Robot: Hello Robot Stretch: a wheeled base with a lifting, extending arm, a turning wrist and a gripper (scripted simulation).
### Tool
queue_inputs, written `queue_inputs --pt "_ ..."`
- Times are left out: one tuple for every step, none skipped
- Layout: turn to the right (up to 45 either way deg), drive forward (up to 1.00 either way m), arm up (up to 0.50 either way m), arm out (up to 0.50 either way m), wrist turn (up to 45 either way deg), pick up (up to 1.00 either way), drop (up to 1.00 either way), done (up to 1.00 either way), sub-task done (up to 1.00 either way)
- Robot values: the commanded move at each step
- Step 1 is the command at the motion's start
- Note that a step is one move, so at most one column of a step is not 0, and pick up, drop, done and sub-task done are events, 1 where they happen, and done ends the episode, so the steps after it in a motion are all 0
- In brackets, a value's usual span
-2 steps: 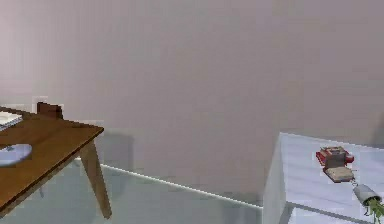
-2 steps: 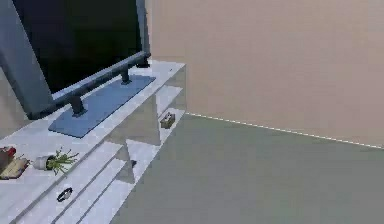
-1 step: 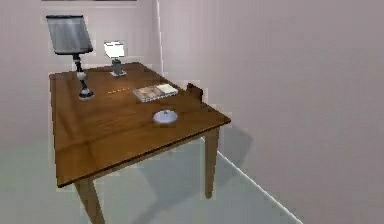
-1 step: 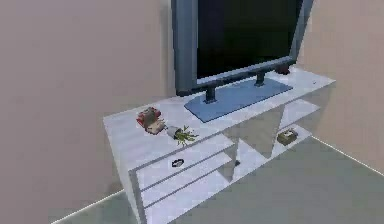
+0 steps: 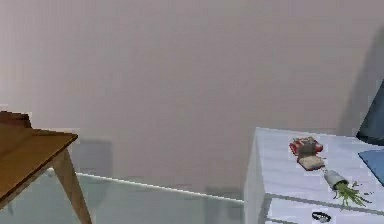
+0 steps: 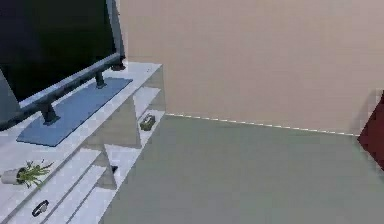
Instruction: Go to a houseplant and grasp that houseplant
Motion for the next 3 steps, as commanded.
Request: queue_inputs --pt "45.0 0.00 0.00 0.00 0.0 0.00 0.00 0.00 0.00" --pt "33.0 0.00 0.00 0.00 0.0 0.00 0.00 0.00 0.00" --pt "0.0 1.00 0.00 0.00 0.0 0.00 0.00 0.00 0.00"
